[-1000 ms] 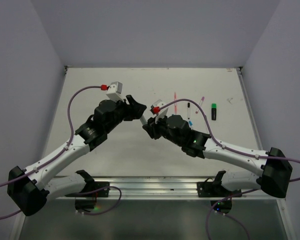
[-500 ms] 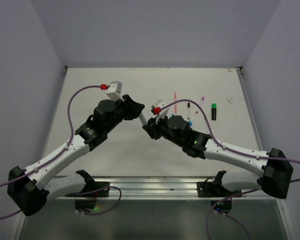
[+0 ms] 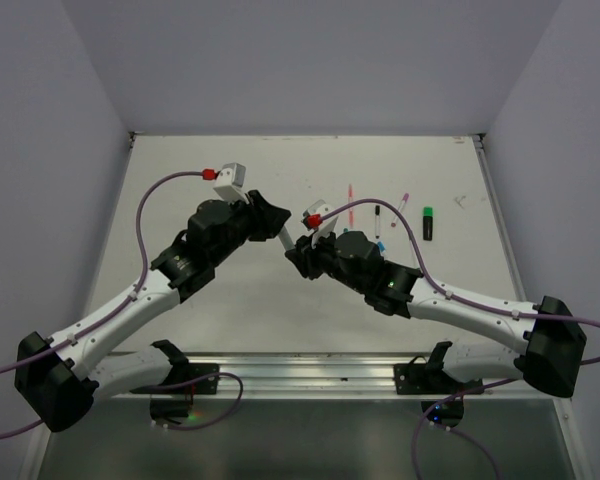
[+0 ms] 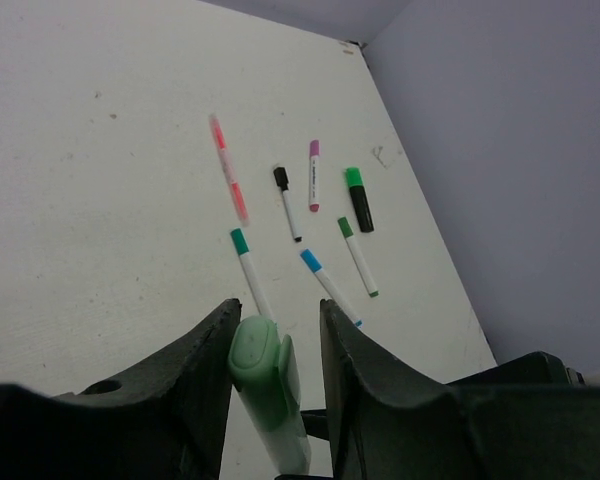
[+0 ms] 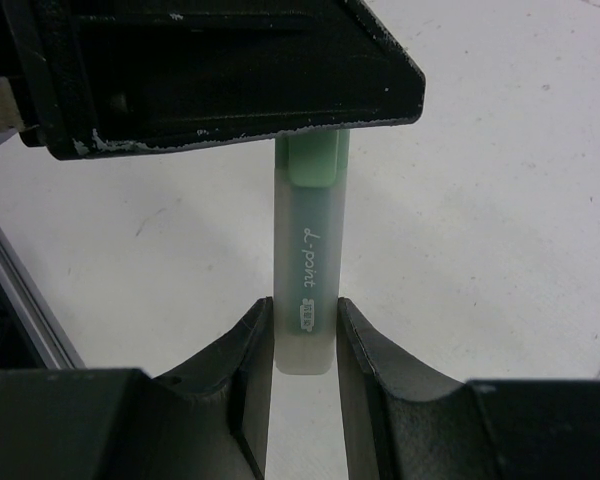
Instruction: Open the pen caps
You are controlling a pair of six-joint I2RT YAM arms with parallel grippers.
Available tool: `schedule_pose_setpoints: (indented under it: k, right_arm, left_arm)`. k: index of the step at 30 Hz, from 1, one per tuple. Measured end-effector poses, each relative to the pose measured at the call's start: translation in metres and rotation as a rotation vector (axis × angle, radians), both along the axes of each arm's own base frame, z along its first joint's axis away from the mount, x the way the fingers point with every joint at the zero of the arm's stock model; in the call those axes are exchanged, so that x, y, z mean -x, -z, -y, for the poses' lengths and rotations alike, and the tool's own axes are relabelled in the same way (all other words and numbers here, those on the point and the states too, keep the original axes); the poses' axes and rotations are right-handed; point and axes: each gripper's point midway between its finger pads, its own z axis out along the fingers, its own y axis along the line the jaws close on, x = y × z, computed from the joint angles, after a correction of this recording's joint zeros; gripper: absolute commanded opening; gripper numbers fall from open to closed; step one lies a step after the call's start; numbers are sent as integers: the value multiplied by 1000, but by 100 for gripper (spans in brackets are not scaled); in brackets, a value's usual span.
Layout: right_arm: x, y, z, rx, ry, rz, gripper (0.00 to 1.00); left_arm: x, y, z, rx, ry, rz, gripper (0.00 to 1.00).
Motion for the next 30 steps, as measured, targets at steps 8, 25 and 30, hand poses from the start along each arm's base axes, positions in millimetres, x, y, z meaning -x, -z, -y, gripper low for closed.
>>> schedule_pose_setpoints:
  k: [8,25,30]
  right_arm:
    - [0,-1,1,-2,1,1,14]
    - [14,-30,14,-111,-111,17,83]
    - [9,-43,18,-195,-179,-11,82]
  left_arm:
    - [0,-3,2,14,7,5,5]
    - [26,-28,1,-48,212,231,0]
    - [32,-47,-14,28,269,344,0]
